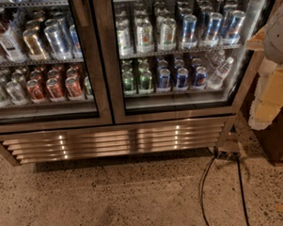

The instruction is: Open left fridge door

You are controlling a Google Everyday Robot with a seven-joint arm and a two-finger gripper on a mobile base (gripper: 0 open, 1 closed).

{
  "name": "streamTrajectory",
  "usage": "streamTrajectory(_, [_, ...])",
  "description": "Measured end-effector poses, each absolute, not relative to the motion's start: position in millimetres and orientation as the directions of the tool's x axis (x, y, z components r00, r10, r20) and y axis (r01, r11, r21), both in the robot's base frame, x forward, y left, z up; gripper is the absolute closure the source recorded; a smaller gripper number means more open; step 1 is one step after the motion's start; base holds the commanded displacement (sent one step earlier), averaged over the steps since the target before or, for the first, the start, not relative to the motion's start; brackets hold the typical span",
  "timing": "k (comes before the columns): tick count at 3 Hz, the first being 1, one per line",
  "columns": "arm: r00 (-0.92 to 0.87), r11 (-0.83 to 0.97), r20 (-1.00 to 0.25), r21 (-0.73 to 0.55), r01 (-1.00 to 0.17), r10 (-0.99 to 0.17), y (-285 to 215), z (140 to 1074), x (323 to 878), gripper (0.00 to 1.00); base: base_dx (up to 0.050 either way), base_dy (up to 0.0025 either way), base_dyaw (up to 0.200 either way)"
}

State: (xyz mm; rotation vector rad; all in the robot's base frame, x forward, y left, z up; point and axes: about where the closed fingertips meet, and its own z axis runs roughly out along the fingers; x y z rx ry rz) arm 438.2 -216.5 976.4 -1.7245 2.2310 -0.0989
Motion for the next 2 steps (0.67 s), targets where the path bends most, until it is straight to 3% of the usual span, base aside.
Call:
streamTrajectory(1, [-0.219,0.268,-0.208,-0.248,-0.931,-0.953,-216,977,439,0.00,0.000,0.00000,0.000])
streamTrajectory(2, [-0.143,0.195,-0.277,-0.173,-0.965,-0.950,-190,968,437,0.00,0.000,0.00000,0.000])
